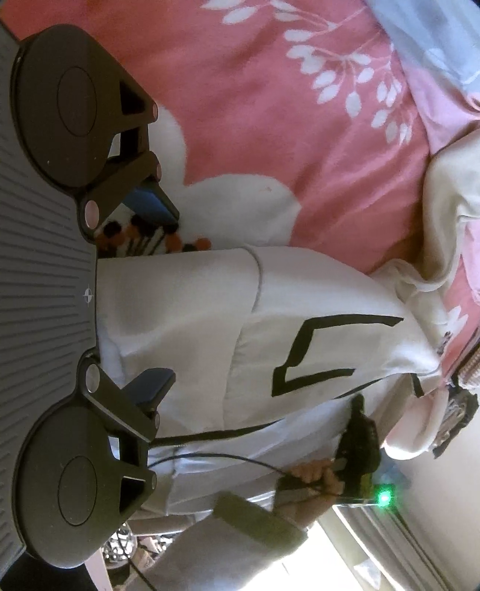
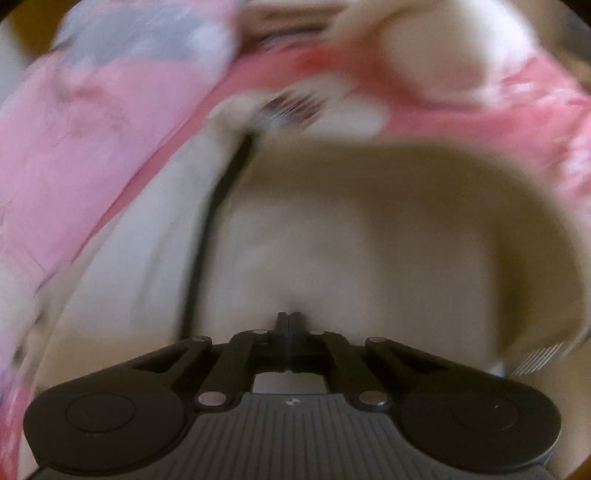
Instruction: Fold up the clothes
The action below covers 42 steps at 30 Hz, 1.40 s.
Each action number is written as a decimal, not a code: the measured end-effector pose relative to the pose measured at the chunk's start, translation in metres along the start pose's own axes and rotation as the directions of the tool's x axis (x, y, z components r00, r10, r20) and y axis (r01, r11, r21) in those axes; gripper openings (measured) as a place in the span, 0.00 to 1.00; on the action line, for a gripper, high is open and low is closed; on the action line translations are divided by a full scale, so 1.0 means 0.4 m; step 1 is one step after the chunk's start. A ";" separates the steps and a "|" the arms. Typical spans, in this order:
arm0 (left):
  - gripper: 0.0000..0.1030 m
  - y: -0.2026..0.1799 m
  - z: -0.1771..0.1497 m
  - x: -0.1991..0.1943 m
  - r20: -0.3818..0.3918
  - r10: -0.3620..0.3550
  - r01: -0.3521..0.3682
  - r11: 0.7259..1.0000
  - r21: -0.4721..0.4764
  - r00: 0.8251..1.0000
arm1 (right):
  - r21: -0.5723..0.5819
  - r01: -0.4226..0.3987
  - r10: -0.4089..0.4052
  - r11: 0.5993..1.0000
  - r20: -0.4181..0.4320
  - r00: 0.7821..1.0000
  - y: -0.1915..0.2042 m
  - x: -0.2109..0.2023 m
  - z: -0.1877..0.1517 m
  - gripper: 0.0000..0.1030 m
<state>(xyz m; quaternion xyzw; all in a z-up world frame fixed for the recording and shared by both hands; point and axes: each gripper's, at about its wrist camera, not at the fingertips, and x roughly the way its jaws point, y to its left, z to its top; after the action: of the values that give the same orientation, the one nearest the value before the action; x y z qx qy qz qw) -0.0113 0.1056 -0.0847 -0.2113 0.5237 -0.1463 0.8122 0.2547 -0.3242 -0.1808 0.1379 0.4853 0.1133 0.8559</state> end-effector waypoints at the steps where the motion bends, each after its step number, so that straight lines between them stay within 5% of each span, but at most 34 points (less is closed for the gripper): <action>1: 0.83 0.001 -0.001 0.000 0.000 0.000 0.000 1.000 -0.002 1.000 | 0.022 0.024 -0.025 0.999 0.029 0.999 -0.018 -0.001 0.018 0.00; 5: 0.82 0.009 -0.001 0.002 -0.004 -0.004 0.004 1.000 -0.007 1.000 | 0.099 0.037 -0.044 0.994 0.064 0.997 -0.035 -0.032 0.037 0.00; 8: 0.82 0.014 -0.001 0.006 -0.010 -0.010 0.010 1.000 -0.008 1.000 | 0.127 -0.138 0.138 0.982 0.012 0.990 0.002 -0.065 0.003 0.01; 12: 0.83 0.017 0.000 0.006 -0.008 -0.016 0.016 1.000 -0.006 1.000 | 0.175 -0.237 0.262 0.956 -0.138 0.955 0.029 -0.052 -0.060 0.24; 16: 0.83 0.013 -0.002 0.005 -0.006 -0.012 0.012 1.000 -0.001 1.000 | 0.244 -0.250 0.294 0.937 -0.165 0.941 0.005 -0.044 -0.102 0.24; 27: 0.83 0.010 -0.009 0.006 0.007 -0.004 0.004 1.000 0.000 1.000 | 0.308 -0.337 0.425 0.890 -0.287 0.858 0.041 -0.037 -0.177 0.25; 34: 0.83 0.008 -0.010 0.004 0.015 0.004 -0.004 1.000 -0.003 1.000 | 0.309 -0.376 0.451 0.873 -0.223 0.864 0.011 -0.056 -0.210 0.30; 38: 0.83 0.004 -0.009 0.000 0.016 0.006 -0.005 1.000 -0.006 1.000 | 0.282 -0.391 0.451 0.876 -0.192 0.872 0.011 -0.066 -0.220 0.08; 42: 0.83 0.003 -0.007 -0.008 0.013 -0.007 0.008 1.000 -0.011 1.000 | 0.247 -0.379 0.427 0.892 -0.178 0.887 -0.001 -0.118 -0.222 0.06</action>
<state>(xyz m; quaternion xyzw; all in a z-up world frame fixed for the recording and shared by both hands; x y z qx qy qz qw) -0.0150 0.1074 -0.0839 -0.2186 0.5185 -0.1452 0.8138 0.1545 -0.3287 -0.1865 0.3099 0.5497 0.2536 0.7331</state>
